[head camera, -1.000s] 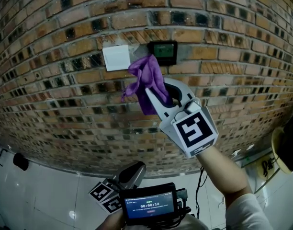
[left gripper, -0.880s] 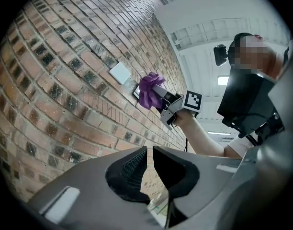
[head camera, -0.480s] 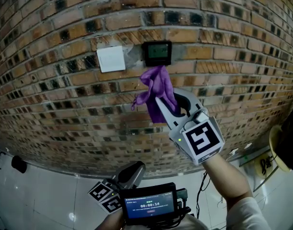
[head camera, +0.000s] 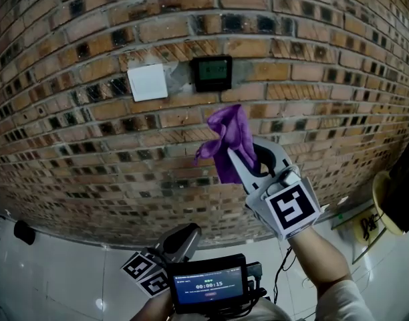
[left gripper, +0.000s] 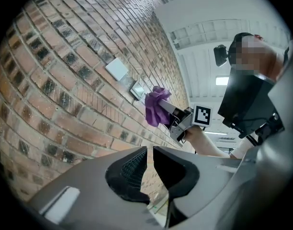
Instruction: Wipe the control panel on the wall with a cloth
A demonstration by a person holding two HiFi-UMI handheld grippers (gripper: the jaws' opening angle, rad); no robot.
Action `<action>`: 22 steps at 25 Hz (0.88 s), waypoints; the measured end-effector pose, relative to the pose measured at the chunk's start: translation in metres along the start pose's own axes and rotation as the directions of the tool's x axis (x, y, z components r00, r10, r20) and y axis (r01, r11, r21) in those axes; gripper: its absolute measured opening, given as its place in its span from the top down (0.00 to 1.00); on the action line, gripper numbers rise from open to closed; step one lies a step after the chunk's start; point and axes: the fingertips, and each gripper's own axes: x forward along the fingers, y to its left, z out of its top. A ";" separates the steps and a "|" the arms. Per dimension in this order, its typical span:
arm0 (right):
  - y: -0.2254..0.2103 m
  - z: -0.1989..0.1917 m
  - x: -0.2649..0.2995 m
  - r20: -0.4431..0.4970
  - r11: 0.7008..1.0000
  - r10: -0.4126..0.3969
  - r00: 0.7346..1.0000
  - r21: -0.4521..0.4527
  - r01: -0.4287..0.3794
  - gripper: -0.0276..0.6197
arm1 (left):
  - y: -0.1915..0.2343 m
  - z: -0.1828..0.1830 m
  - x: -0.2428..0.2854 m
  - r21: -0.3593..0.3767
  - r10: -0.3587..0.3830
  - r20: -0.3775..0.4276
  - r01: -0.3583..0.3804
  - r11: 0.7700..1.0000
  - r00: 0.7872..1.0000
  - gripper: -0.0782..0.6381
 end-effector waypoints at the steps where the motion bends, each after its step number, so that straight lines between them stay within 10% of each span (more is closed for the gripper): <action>1: 0.000 -0.003 -0.003 -0.006 1.000 -0.003 1.000 0.004 0.003 0.83 | 0.000 0.000 0.001 0.000 -0.002 0.000 0.002 1.000 1.000 0.84; 22: -0.005 -0.058 -0.051 -0.115 0.988 -0.048 0.992 0.139 0.064 0.83 | -0.002 -0.006 0.000 -0.011 0.001 -0.009 -0.001 1.000 1.000 0.84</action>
